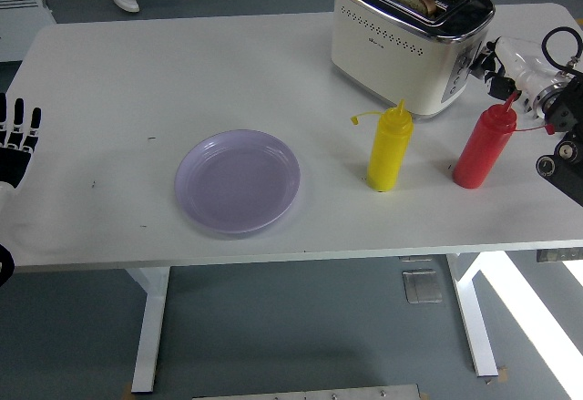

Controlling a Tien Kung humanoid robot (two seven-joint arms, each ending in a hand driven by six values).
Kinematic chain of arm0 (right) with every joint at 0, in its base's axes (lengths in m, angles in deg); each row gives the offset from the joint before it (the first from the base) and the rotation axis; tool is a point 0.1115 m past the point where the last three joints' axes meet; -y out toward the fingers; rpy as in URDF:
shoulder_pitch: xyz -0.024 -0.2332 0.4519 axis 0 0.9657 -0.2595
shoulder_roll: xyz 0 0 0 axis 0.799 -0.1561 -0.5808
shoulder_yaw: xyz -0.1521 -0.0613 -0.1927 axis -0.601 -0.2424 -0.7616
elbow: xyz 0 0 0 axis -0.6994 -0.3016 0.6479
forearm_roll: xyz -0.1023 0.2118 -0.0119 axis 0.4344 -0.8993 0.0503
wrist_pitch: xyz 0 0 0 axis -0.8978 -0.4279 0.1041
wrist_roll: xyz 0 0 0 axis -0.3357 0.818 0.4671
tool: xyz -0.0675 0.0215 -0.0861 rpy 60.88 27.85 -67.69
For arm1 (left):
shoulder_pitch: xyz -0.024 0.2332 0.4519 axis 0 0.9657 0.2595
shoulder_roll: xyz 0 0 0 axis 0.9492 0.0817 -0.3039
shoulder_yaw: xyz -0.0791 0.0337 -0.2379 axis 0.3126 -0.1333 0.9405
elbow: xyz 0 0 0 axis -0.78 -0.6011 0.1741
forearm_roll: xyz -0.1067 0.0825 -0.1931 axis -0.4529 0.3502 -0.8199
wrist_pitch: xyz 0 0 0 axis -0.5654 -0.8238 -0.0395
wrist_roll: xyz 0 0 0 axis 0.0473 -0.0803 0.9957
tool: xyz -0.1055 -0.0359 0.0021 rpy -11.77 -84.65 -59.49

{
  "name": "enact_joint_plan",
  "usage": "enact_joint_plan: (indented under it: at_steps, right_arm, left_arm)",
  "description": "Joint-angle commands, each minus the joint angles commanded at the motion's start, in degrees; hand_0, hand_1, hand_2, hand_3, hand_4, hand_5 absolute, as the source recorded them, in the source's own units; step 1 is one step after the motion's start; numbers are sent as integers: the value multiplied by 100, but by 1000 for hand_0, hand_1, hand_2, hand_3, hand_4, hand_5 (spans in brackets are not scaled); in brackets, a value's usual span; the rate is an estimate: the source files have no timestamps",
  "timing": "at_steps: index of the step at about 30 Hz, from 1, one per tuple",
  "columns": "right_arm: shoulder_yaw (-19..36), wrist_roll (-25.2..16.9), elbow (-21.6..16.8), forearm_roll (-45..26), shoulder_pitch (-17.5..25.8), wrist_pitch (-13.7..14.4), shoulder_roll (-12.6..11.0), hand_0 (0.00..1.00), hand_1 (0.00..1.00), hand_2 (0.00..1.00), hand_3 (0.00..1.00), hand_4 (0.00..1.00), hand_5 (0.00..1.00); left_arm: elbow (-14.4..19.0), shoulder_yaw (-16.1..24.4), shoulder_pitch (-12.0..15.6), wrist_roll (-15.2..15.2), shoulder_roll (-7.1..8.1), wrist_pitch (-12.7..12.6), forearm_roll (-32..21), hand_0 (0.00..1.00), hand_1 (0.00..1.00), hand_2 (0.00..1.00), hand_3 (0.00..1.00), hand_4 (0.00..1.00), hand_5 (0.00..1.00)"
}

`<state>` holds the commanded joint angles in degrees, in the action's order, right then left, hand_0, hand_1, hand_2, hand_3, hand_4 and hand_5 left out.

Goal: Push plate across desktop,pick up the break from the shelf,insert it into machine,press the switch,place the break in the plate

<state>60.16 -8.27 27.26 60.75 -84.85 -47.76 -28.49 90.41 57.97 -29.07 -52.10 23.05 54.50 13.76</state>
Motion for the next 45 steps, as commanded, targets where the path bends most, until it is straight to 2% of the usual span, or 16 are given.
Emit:
enact_joint_plan:
  at_steps: [15, 25, 33, 45]
  right_arm:
    - [-224, -47, 170, -32, 48, 23, 132, 522, 469, 643, 560, 57, 2]
    - [-182, -47, 138, -10, 60, 42, 133, 523, 470, 641, 558, 60, 2]
    - [482, 83, -266, 348, 200, -31, -43, 524, 472, 638, 557, 64, 2]
    - [1828, 485, -1144, 1233, 321, -465, -340, 511, 493, 637, 560, 112, 2]
  left_arm:
    - [7, -9, -3, -13, -11, -5, 7, 753, 686, 645, 658, 697, 828]
    - [6, -1, -2, -19, -15, -12, 17, 753, 685, 644, 657, 696, 827]
    - [23, 34, 9, -25, -15, -18, 18, 753, 685, 644, 655, 696, 828]
    - [49, 53, 21, -11, -11, -12, -25, 753, 684, 643, 655, 697, 827]
